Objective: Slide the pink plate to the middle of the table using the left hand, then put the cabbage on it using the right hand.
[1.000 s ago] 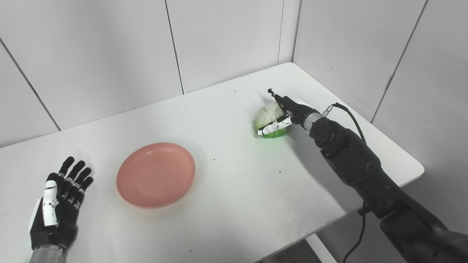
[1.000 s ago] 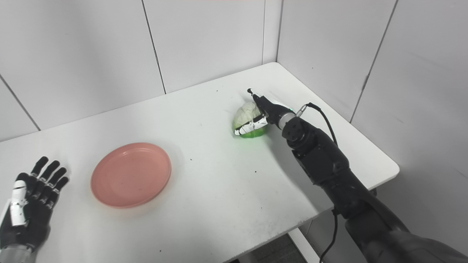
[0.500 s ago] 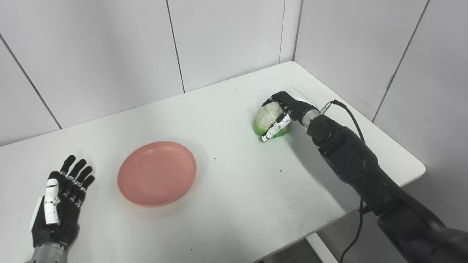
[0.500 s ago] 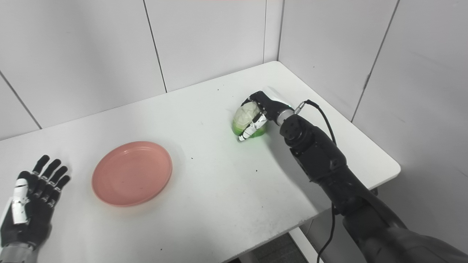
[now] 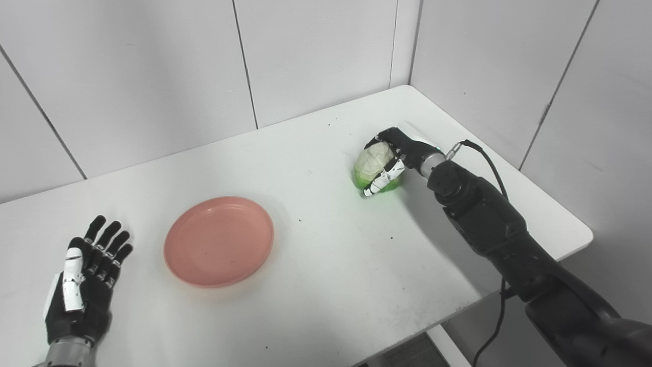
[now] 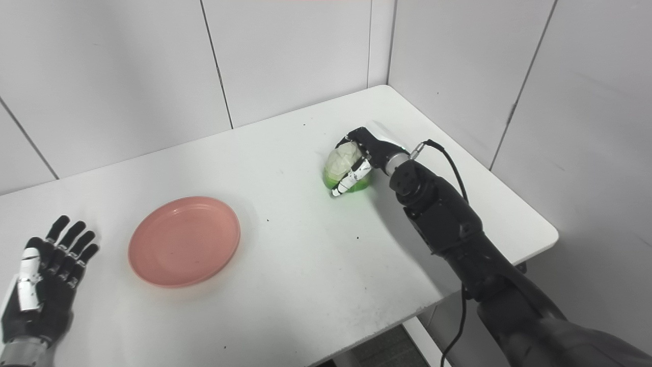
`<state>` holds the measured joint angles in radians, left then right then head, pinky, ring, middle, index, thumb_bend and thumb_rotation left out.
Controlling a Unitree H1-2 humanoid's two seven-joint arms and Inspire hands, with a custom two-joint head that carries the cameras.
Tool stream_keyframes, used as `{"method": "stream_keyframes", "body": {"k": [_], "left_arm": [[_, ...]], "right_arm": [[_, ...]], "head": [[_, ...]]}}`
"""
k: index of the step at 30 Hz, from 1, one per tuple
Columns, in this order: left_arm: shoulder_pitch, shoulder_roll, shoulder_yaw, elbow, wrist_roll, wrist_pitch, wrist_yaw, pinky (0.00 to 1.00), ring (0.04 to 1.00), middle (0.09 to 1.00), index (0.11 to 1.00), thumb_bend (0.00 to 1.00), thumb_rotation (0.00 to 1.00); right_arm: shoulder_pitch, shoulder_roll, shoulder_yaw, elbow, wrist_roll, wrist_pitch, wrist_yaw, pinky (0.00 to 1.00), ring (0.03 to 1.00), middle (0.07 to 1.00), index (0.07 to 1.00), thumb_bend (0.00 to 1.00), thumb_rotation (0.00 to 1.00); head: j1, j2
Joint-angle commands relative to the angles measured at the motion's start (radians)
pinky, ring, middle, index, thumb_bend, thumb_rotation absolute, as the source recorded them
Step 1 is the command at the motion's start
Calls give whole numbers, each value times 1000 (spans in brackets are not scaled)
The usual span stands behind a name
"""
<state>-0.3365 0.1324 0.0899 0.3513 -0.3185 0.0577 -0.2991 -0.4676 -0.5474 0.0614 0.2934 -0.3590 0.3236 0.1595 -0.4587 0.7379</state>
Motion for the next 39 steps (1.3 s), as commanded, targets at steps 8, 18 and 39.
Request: {"method": "stream_keyframes", "body": {"k": [8,18,39], "left_arm": [[27,-31,-26,11,35,58,52,907,898,905,906,458,1000],[39,-91,-58,-37,86,99,128,887,891,897,894,459,1000],[16,-224,-112,-21,196,76,230,902,908,914,920,421,1000]], "right_arm": [[-25,-32,-52,-163,14,3,-8,397,416,503,505,518,0],[-113,-19,-18,-366,11,75,85,401,424,497,501,519,0],[-273,236,205,-217,10,-84,140,388,414,501,513,516,0]], "head": [[43,-12],[161,-26],[447,-9]]}}
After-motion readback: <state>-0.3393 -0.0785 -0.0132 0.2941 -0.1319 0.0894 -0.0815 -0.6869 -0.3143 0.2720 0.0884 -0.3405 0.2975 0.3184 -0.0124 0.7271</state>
